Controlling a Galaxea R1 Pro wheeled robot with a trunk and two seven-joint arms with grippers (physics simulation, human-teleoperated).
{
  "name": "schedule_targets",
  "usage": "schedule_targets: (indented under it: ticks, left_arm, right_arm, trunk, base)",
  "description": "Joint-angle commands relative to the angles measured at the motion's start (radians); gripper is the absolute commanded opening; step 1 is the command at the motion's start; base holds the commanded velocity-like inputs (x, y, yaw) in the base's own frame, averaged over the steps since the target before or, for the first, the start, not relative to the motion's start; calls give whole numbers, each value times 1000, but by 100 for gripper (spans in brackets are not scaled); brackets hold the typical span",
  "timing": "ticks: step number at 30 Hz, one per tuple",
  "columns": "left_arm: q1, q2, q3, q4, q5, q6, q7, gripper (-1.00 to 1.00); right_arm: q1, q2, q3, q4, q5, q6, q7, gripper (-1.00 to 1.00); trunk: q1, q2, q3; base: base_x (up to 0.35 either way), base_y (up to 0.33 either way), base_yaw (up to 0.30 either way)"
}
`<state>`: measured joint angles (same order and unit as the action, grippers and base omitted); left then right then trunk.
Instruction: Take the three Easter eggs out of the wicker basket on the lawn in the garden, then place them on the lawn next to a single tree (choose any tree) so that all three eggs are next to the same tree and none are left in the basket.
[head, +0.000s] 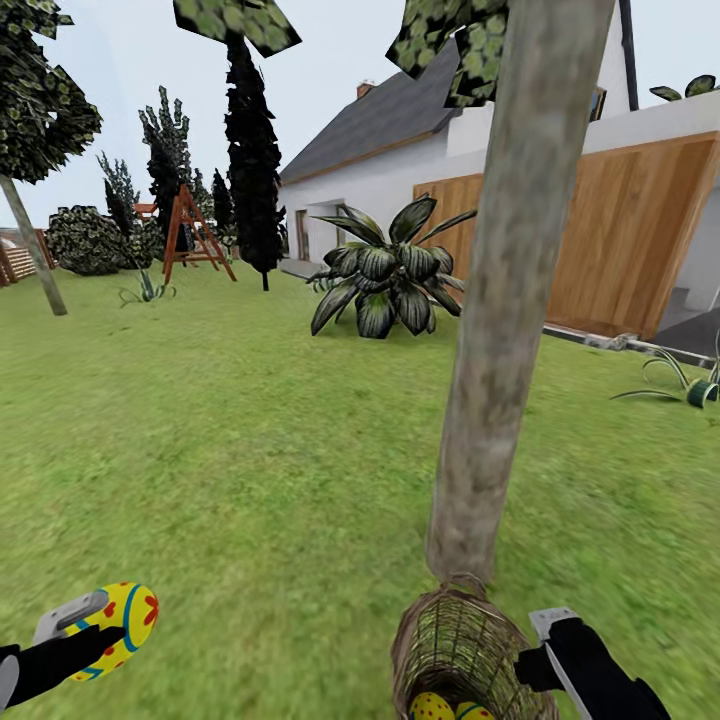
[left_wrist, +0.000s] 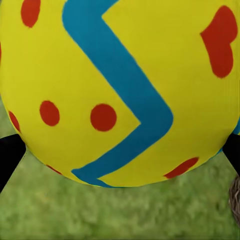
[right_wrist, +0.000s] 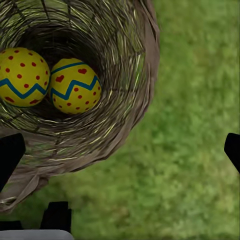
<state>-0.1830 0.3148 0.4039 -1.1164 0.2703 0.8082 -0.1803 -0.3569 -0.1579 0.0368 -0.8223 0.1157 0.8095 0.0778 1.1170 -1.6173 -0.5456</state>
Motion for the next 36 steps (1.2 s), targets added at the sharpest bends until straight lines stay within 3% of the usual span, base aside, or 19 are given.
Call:
schedule_targets:
  ticks: [1, 11, 36]
  left_arm:
    - [-1, -1, 2, 0, -3, 6, -6, -100]
    - [-1, -3, 0, 19, -3, 5, -5, -100]
    - [-1, -8, -1, 36, -2, 5, -7, -100]
  right_arm:
    - [-1, 0, 3, -1, 11, 5, 7, 100]
    - [0, 1, 6, -3, 11, 7, 5, 100]
    - [0, 0, 3, -8, 11, 7, 5, 100]
  trunk:
    - [0, -1, -1]
    - [0, -1, -1]
    - [0, -1, -1]
  base:
    - [0, 186, 0]
    - [0, 287, 0]
    - [127, 20, 0]
